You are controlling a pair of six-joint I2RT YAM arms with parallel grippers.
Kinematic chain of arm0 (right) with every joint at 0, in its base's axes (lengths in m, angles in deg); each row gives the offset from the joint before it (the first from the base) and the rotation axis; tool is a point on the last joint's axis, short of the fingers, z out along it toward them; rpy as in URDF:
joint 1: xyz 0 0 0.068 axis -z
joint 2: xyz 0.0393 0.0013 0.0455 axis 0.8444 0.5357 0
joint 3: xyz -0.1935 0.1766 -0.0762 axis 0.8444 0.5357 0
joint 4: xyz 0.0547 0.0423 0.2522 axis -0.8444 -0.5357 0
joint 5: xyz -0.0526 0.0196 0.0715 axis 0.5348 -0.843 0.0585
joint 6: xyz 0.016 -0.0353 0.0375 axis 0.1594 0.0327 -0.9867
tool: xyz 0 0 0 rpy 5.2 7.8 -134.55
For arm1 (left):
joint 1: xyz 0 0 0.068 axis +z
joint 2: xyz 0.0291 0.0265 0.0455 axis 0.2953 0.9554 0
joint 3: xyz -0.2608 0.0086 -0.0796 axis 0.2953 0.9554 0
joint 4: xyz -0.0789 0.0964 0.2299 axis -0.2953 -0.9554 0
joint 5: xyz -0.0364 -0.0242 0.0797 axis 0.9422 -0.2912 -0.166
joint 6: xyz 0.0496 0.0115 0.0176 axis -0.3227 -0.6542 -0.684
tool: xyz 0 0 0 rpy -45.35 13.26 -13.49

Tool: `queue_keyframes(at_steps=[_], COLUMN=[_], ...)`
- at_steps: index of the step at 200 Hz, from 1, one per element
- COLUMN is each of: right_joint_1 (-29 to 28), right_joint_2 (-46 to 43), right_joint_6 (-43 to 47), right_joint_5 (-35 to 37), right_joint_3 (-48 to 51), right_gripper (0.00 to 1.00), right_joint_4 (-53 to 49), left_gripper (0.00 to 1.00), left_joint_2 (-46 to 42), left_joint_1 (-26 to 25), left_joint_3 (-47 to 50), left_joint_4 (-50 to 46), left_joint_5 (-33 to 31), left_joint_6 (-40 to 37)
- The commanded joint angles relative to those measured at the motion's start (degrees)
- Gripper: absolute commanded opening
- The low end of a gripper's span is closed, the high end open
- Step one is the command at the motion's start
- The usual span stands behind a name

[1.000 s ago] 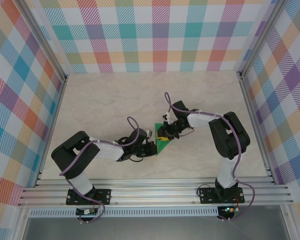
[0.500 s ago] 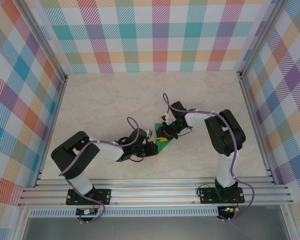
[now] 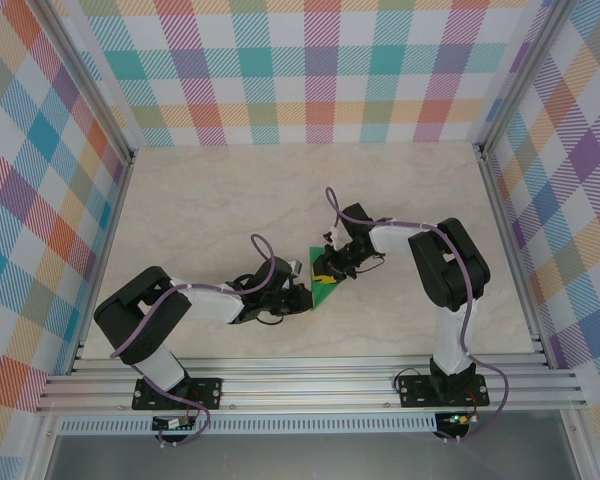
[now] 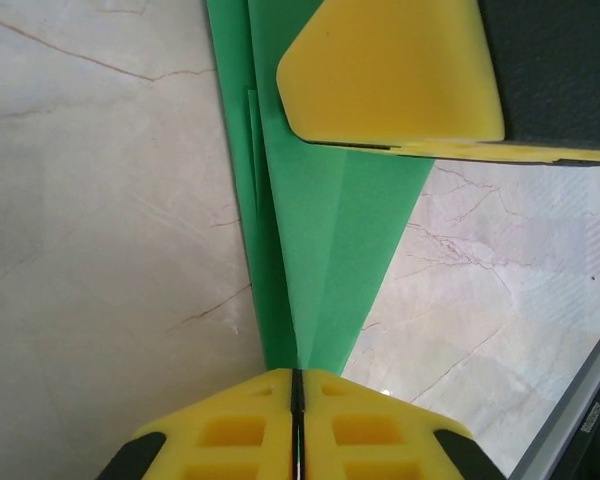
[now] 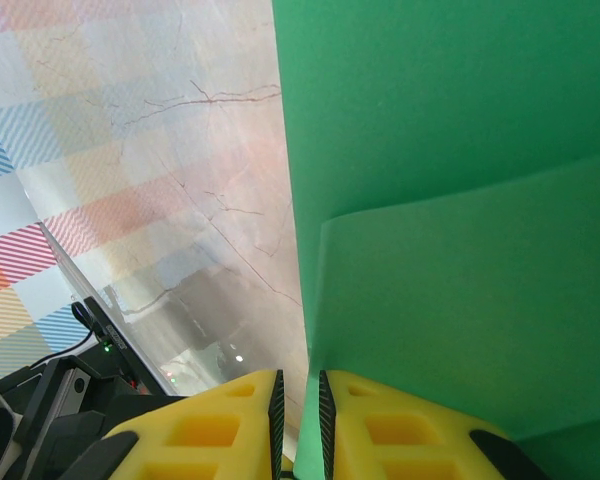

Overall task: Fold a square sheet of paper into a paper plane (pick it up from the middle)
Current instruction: Fourth fold the wing at the center of the table.

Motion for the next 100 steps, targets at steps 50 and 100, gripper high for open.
queue_keyframes(at_steps=[50, 100], right_joint_1=[-0.4, -0.4], right_joint_2=[1.4, 0.6], right_joint_6=[1.7, 1.9], right_joint_5=[0.4, -0.1], right_joint_3=[-0.7, -0.8], right_gripper=[0.20, 0.21], right_joint_4=[-1.3, -1.8], left_gripper=[0.00, 0.00], left_joint_2=[3.9, 6.9], left_joint_1=[-0.6, -1.1], left_joint_3=[-0.8, -0.9], left_joint_4=[-0.2, -0.7], left_joint_5=[2.9, 2.5], left_joint_6=[-0.3, 0.5])
